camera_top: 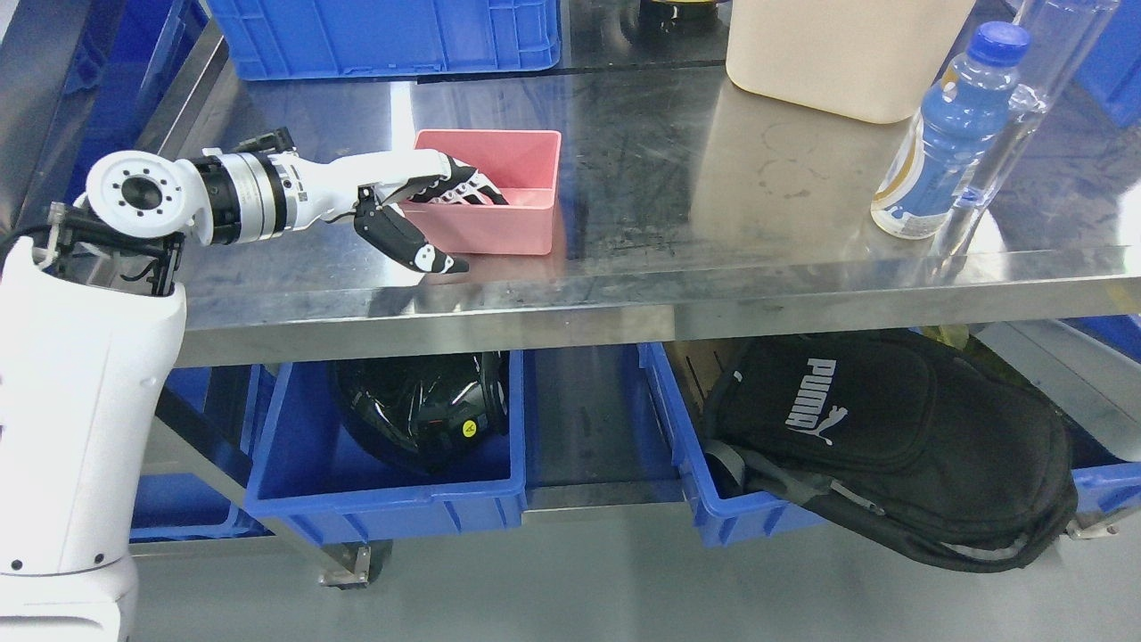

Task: Place storage box into left shelf container
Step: 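Close the left hand fingers on the near rim of the pink box, then lift the pink box off the table with the left hand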

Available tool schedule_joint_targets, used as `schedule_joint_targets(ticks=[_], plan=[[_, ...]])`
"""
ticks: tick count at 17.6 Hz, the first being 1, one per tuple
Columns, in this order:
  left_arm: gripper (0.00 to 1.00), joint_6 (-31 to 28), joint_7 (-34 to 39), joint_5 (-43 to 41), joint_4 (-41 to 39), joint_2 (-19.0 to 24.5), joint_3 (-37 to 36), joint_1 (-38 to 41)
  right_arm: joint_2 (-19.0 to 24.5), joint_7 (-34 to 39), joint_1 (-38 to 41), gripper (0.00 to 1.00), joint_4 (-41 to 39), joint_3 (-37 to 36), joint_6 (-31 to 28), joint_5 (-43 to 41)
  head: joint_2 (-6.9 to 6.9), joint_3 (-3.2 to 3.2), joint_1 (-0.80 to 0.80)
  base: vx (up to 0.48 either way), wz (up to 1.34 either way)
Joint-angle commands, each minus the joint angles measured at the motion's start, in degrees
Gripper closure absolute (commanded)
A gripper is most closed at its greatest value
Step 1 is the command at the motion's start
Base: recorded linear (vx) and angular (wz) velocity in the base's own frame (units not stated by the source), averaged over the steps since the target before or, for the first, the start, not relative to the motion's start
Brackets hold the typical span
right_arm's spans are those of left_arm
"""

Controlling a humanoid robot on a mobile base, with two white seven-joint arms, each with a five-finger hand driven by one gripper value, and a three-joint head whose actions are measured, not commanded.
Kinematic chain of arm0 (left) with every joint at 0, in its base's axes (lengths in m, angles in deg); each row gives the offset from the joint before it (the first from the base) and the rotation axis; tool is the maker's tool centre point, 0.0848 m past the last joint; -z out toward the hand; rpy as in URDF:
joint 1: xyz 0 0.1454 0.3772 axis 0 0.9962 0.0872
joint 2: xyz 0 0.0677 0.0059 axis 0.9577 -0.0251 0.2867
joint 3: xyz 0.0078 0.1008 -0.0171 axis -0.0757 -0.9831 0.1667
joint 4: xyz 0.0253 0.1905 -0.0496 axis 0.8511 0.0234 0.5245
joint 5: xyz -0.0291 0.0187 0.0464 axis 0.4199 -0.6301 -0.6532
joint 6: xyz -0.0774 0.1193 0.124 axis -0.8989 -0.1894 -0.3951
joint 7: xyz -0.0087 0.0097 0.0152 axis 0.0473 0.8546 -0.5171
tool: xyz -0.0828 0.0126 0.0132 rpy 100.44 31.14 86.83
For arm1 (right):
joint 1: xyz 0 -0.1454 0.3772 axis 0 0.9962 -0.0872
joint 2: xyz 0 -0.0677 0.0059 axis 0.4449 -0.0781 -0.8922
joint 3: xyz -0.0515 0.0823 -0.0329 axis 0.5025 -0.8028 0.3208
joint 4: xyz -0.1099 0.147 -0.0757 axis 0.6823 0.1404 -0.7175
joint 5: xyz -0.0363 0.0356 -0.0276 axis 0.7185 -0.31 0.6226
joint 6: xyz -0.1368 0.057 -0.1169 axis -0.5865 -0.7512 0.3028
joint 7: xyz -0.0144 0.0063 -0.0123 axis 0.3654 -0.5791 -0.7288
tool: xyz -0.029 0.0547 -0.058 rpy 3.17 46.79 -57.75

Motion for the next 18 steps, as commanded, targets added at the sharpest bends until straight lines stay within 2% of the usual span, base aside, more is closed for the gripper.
schedule_joint_targets(ticks=[1,4,5,6,7,10,12,18], plan=[[1.0,6.1,-3.4,-1.8,5.7,-6.6,8.1,0.1,-1.0,0.0,0.5,0.0,-1.0,-0.3,0.0,0.1,0.0,0.0,0.0,0.003,0.04],[1.0,7.6,-3.9,-2.3,7.6,-11.5,15.4,0.1,-1.0,0.0,0.5,0.0,-1.0,-0.3,0.0,0.1,0.0,0.0,0.0,0.008,0.05],[1.0,7.6,-4.1,-2.2,8.6,-15.6,20.5,0.2,-1.0,0.0,0.5,0.0,-1.0,-0.3,0.0,0.1,0.0,0.0,0.0,0.011,0.06],[1.0,7.6,-4.3,-2.0,9.4,-17.6,24.8,0.5,-1.0,0.0,0.5,0.0,-1.0,-0.3,0.0,0.1,0.0,0.0,0.0,0.009,0.05],[1.0,7.5,-4.5,-1.0,10.0,-17.6,28.1,0.8,-1.0,0.0,0.5,0.0,-1.0,-0.3,0.0,0.1,0.0,0.0,0.0,0.009,0.05],[1.0,7.1,-1.2,12.3,11.3,-17.6,28.9,1.6,-1.0,0.0,0.5,0.0,-1.0,-0.3,0.0,0.1,0.0,0.0,0.0,0.006,0.05],[1.0,7.1,-0.5,16.1,11.3,-17.6,29.0,2.0,-1.0,0.0,0.5,0.0,-1.0,-0.3,0.0,0.1,0.0,0.0,0.0,0.003,0.01],[1.0,7.4,3.0,34.4,10.5,-17.6,31.1,4.3,-1.0,0.0,0.5,0.0,-1.0,-0.3,0.0,0.1,0.0,0.0,0.0,-0.002,-0.01]])
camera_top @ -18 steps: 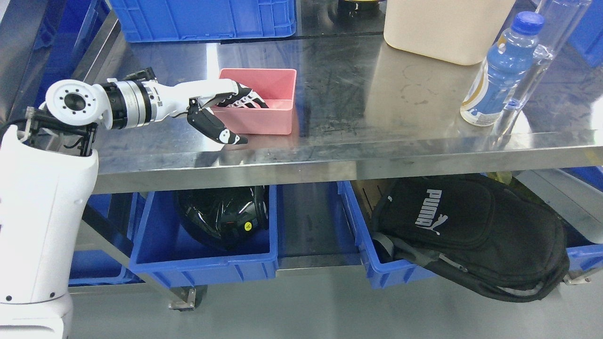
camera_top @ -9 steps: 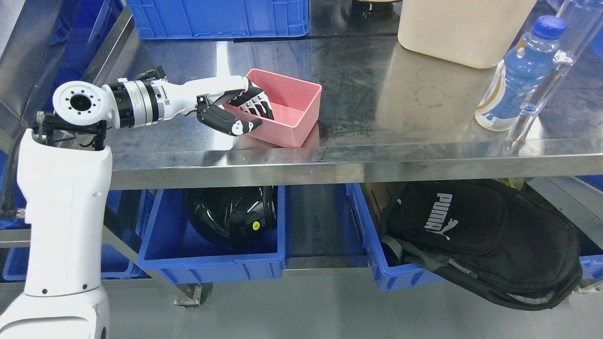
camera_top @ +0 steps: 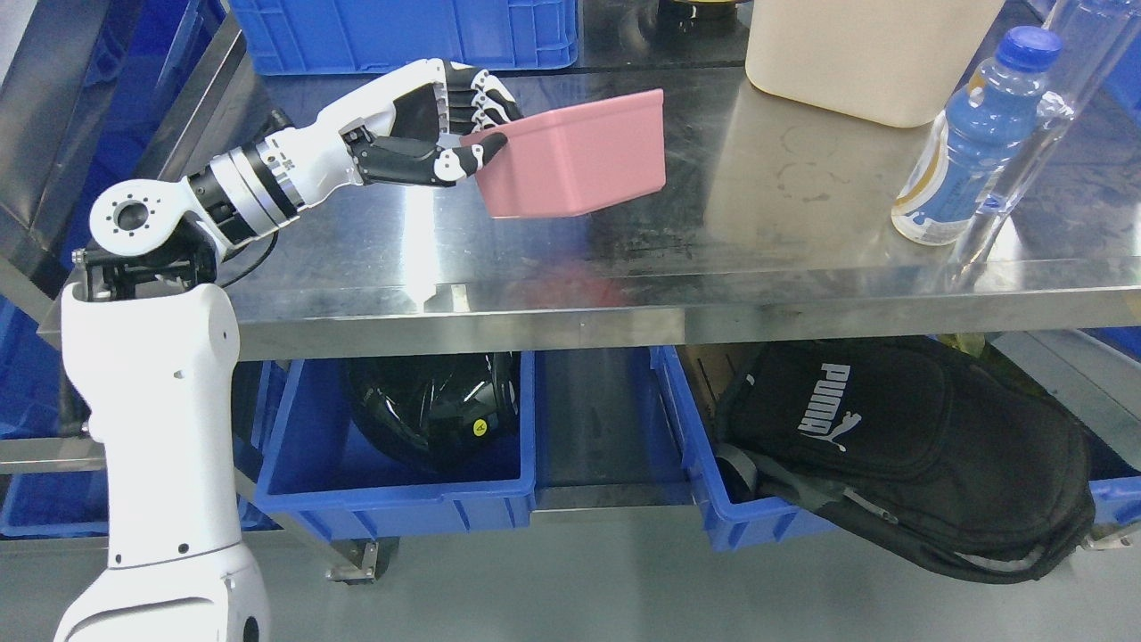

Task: Place storage box into left shelf container
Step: 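Lift the pink box off the table with the left hand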

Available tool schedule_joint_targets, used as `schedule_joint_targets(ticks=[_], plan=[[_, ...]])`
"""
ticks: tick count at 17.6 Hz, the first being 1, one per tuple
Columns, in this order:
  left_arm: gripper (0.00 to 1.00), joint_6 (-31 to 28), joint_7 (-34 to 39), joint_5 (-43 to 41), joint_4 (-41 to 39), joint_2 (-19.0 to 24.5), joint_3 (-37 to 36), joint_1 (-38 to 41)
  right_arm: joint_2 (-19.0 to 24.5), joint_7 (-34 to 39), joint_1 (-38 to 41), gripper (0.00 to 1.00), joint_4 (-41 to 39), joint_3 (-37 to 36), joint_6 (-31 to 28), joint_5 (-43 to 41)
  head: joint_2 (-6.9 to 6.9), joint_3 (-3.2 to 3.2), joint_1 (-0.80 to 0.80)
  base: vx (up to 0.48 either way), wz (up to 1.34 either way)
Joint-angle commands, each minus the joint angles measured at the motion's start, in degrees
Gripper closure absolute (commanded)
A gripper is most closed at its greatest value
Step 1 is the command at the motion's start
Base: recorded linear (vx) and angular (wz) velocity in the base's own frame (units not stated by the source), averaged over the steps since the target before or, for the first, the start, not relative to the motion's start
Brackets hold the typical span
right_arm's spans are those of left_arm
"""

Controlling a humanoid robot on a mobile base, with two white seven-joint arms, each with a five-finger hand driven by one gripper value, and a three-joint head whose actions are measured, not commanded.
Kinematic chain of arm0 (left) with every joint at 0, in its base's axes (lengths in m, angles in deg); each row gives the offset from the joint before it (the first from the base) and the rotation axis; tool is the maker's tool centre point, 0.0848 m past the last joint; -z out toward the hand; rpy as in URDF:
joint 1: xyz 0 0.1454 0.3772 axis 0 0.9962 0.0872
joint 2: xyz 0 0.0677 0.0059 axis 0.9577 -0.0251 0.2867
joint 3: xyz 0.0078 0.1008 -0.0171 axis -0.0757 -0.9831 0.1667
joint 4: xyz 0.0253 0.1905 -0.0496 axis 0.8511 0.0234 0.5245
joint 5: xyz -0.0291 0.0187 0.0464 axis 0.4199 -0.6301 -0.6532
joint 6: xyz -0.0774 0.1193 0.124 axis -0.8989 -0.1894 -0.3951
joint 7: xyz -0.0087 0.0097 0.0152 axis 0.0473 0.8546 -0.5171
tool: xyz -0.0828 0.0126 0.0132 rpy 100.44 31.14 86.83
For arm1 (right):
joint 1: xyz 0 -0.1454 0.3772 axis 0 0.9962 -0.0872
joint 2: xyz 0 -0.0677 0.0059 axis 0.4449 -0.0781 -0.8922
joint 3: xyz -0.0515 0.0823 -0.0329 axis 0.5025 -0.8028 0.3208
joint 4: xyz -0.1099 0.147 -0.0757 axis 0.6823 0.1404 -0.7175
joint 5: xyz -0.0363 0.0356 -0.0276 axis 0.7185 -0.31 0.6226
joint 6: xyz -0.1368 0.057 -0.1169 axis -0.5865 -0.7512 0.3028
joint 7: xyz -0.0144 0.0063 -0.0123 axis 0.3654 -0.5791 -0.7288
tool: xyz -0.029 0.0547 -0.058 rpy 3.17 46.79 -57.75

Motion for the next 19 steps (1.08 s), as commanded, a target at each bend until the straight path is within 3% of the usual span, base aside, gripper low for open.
schedule_joint_targets(ticks=[1,3,9,13,17,19], plan=[[1.0,0.5,2.4,15.2,0.6,-2.9,8.9,2.7,-1.0,0.0,0.5,0.0,-1.0,-0.3,0.0,0.1,0.0,0.0,0.0,0.0,0.0],[1.0,1.1,6.3,19.6,-4.4,-2.9,9.5,6.2,-1.0,0.0,0.5,0.0,-1.0,-0.3,0.0,0.1,0.0,0.0,0.0,0.0,0.0],[0.99,14.2,15.5,21.6,-13.9,-2.9,5.7,13.5,-1.0,0.0,0.5,0.0,-1.0,-0.3,0.0,0.1,0.0,0.0,0.0,0.001,0.01],[0.99,25.6,21.6,21.6,-16.0,-2.9,-3.0,21.1,-1.0,0.0,0.5,0.0,-1.0,-0.3,0.0,0.1,0.0,0.0,0.0,0.009,0.15],[0.99,37.6,33.1,21.6,-16.7,-2.9,-11.7,26.9,-1.0,0.0,0.5,0.0,-1.0,-0.3,0.0,0.1,0.0,0.0,0.0,0.007,0.34],[1.0,42.1,34.1,21.6,-16.9,-2.9,-15.3,29.4,-1.0,0.0,0.5,0.0,-1.0,-0.3,0.0,0.1,0.0,0.0,0.0,0.018,0.38]])
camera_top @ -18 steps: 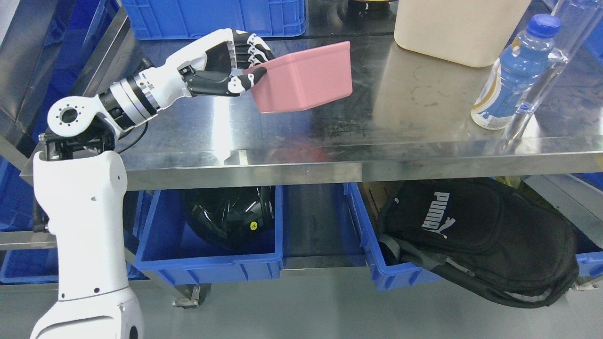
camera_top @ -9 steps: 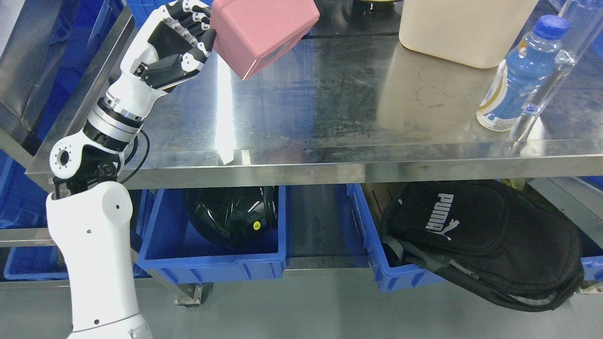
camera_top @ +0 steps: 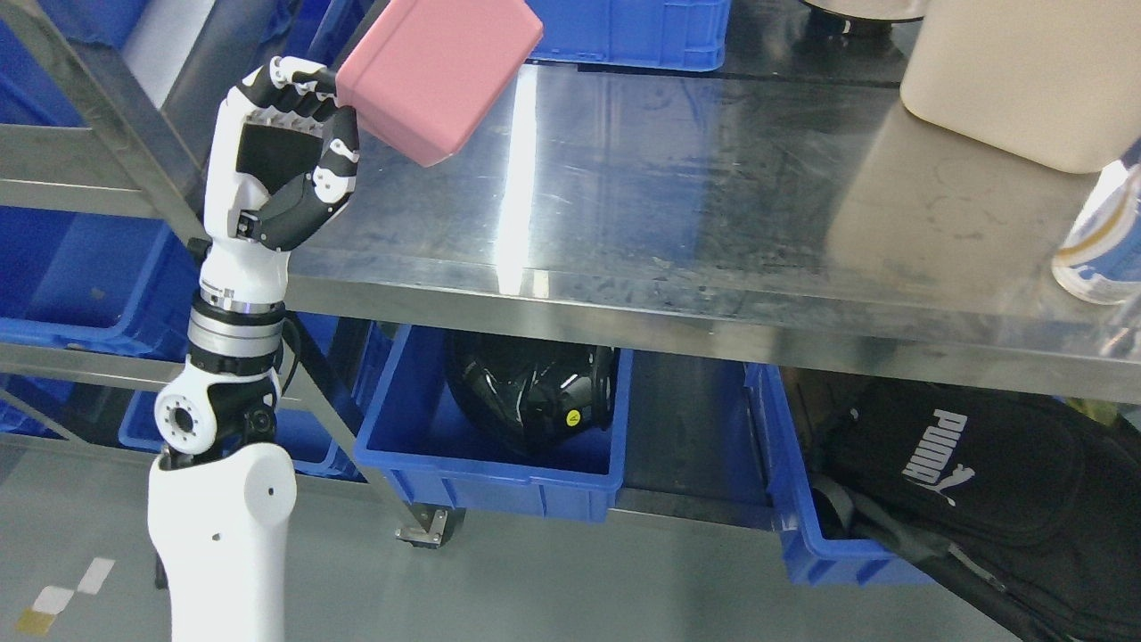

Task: Place storage box into left shelf container
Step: 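Lift the pink box off the table with the left hand, then hold the pink box up in the left hand while turning toward the shelf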

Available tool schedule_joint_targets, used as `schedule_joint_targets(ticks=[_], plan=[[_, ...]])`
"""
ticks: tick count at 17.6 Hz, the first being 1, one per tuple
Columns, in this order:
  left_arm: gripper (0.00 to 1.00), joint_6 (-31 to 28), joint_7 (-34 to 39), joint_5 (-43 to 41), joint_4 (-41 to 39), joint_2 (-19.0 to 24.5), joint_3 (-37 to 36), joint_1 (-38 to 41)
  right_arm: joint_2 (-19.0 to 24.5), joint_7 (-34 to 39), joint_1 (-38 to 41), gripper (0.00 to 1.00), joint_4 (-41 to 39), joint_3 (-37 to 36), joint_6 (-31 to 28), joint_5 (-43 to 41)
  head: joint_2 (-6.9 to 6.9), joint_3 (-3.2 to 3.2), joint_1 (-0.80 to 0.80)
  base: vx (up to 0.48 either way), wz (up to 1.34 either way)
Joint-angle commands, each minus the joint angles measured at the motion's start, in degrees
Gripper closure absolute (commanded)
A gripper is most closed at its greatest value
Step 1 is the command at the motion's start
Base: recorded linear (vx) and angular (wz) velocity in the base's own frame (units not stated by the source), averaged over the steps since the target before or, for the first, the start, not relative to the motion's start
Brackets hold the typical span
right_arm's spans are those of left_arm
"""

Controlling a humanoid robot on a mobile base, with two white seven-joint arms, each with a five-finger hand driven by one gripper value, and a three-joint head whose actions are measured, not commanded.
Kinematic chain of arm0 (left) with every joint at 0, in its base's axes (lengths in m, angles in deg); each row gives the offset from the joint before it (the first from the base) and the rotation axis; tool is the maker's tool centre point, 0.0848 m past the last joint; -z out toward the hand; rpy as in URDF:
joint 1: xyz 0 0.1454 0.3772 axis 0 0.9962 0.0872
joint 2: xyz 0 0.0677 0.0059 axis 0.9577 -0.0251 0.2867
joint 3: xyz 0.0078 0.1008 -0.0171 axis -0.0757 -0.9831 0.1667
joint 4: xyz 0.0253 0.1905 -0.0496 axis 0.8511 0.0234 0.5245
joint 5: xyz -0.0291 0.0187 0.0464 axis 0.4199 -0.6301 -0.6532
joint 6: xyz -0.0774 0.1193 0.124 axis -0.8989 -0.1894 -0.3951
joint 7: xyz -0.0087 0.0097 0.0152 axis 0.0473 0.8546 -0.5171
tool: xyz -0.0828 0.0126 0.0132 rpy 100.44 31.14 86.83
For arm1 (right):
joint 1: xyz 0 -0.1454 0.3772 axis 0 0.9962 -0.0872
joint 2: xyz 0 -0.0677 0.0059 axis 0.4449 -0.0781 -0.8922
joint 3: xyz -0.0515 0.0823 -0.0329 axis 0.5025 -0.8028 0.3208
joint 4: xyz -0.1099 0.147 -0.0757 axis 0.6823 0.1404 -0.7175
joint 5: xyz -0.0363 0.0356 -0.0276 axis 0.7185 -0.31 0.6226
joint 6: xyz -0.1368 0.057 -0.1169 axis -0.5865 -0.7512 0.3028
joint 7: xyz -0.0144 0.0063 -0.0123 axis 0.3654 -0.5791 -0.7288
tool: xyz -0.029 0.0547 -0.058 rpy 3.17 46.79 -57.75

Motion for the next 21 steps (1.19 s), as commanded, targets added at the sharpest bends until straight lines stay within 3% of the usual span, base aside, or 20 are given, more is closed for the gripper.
schedule_joint_targets(ticks=[1,12,21], plan=[[1.0,7.5,3.2,0.6,-5.3,0.4,-13.8,8.2,-1.0,0.0,0.5,0.0,-1.0,-0.3,0.0,0.1,0.0,0.0,0.0,0.026,0.34],[1.0,13.2,3.1,8.5,-7.1,0.4,-14.6,16.5,-1.0,0.0,0.5,0.0,-1.0,-0.3,0.0,0.1,0.0,0.0,0.0,0.047,0.4],[1.0,14.0,3.0,9.2,-7.1,0.4,-14.7,20.0,-1.0,0.0,0.5,0.0,-1.0,-0.3,0.0,0.1,0.02,0.0,0.0,0.189,1.12]])
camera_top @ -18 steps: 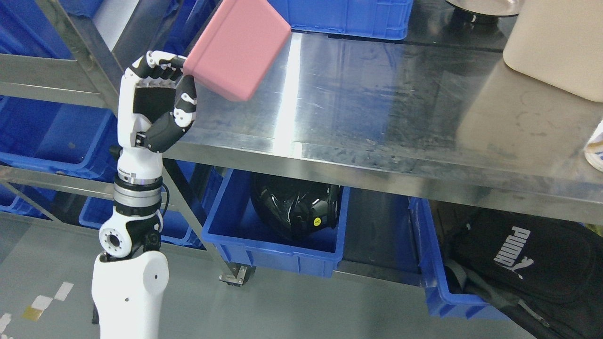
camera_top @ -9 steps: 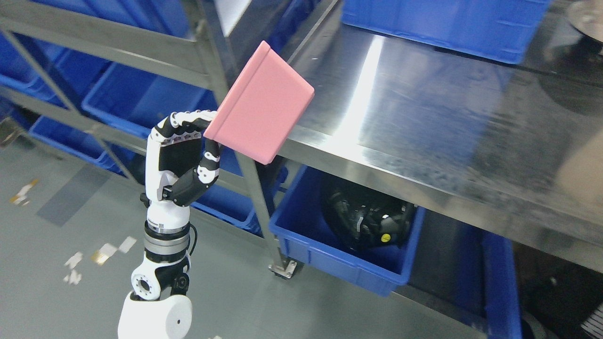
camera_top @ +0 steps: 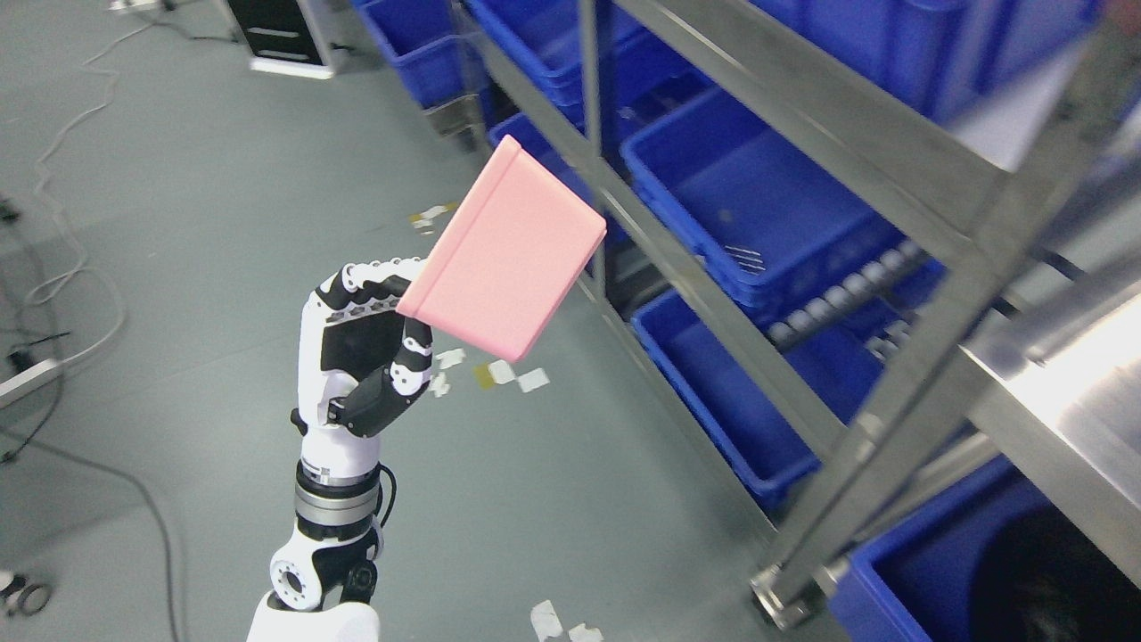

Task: Place storage box into left shelf container
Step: 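Hold the pink box up in the left hand while turning toward the shelf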

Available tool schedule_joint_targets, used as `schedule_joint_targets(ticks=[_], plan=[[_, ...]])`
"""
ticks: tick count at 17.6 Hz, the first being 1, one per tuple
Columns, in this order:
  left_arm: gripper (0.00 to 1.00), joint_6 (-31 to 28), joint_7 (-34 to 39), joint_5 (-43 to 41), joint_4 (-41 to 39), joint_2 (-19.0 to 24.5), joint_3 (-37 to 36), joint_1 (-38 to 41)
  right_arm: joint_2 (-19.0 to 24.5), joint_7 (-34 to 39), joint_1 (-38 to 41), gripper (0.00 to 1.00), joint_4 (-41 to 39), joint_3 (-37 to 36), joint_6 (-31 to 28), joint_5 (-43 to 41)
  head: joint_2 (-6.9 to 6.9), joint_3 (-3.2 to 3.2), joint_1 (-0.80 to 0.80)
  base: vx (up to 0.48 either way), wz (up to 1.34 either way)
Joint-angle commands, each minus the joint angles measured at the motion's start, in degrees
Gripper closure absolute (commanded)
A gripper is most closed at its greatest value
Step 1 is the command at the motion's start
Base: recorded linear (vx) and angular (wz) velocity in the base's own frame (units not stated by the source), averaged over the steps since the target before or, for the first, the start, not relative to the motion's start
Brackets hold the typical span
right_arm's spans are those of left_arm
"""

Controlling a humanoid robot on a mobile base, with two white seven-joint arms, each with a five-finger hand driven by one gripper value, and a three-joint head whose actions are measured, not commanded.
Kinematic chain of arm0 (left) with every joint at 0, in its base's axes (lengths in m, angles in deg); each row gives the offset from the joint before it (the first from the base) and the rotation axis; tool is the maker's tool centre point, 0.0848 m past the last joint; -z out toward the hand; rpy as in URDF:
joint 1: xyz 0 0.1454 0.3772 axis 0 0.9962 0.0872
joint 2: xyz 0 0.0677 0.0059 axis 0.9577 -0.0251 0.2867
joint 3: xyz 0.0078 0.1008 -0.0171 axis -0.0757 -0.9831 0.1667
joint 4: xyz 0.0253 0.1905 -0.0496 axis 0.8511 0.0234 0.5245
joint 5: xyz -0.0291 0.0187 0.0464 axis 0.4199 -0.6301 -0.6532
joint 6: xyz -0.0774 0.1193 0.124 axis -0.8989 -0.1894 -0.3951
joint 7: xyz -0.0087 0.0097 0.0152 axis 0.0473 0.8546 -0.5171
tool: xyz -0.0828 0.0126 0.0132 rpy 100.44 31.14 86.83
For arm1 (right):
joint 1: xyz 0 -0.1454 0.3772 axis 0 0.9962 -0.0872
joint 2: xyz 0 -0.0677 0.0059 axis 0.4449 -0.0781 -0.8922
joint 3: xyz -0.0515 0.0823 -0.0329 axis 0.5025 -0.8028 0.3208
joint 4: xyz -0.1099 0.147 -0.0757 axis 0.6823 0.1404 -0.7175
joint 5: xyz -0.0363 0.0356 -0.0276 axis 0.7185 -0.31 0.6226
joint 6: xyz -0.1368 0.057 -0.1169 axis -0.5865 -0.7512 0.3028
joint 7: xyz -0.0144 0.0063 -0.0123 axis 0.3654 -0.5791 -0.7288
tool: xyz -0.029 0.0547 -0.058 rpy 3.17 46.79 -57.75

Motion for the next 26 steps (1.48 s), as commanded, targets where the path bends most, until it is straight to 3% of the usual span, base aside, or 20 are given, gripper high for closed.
schedule_joint_targets(ticks=[1,8,26], plan=[[1.0,0.5,-0.1,0.5,-0.9,0.9,-1.5,2.6,-1.0,0.0,0.5,0.0,-1.0,-0.3,0.0,0.1,0.0,0.0,0.0,0.283,1.08],[1.0,0.9,-0.1,0.6,-0.9,0.9,-1.0,3.3,-1.0,0.0,0.5,0.0,-1.0,-0.3,0.0,0.1,0.01,0.0,0.0,0.431,0.96],[0.99,0.9,-3.6,0.4,-0.7,0.9,-2.4,7.7,-1.0,0.0,0.5,0.0,-1.0,-0.3,0.0,0.1,0.02,0.0,0.0,0.571,0.25]])
